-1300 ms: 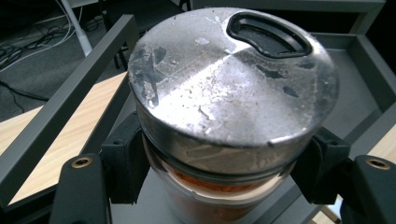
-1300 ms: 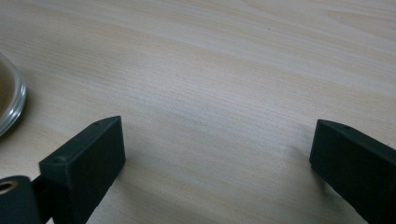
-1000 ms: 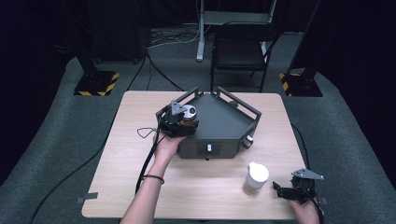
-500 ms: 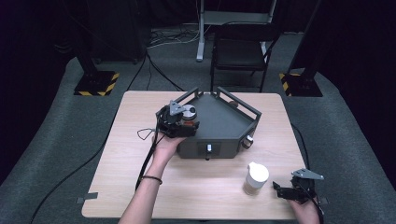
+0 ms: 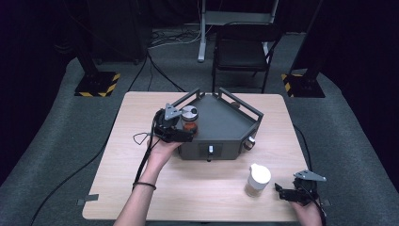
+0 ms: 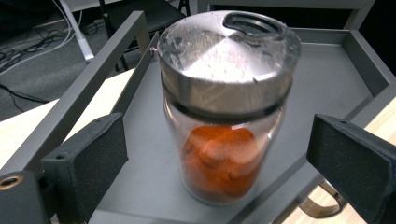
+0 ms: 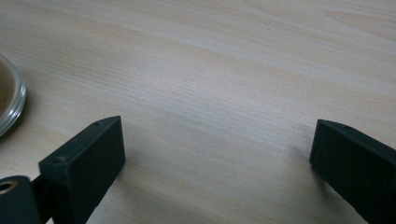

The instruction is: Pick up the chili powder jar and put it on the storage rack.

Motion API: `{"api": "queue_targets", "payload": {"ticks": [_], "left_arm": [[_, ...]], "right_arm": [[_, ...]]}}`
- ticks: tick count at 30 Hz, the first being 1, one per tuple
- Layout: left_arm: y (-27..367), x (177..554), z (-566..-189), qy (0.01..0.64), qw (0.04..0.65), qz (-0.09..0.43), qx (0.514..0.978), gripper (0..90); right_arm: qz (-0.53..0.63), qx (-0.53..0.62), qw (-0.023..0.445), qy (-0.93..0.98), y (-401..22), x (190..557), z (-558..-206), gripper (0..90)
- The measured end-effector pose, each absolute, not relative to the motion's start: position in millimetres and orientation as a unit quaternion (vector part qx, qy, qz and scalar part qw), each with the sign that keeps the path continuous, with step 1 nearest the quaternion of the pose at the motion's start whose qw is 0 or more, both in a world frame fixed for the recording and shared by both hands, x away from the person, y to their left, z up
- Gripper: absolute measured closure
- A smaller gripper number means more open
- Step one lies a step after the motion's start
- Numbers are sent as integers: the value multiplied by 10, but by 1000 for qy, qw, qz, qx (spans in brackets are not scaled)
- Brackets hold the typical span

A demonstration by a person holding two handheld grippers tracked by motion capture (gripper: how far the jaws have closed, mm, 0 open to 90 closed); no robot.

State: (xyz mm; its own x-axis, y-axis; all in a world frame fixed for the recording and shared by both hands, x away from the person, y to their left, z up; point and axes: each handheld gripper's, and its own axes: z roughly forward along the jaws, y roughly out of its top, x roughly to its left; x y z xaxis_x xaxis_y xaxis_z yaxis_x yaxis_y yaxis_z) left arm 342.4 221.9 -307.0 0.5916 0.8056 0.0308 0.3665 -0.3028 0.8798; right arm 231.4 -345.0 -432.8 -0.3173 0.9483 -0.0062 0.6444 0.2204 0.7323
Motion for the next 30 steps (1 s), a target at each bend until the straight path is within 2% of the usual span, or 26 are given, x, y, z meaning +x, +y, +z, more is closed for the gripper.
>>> {"api": "queue_targets", "payload": {"ticks": [12, 30], "left_arm": [[2423, 3184, -3200, 367, 463, 260, 764, 50], [2773, 2951, -3597, 387, 473, 238, 755, 57]], "right_arm": [[322, 535, 236, 745, -3450, 2313, -4328, 23], [322, 535, 236, 744, -3447, 2312, -4328, 23]]}}
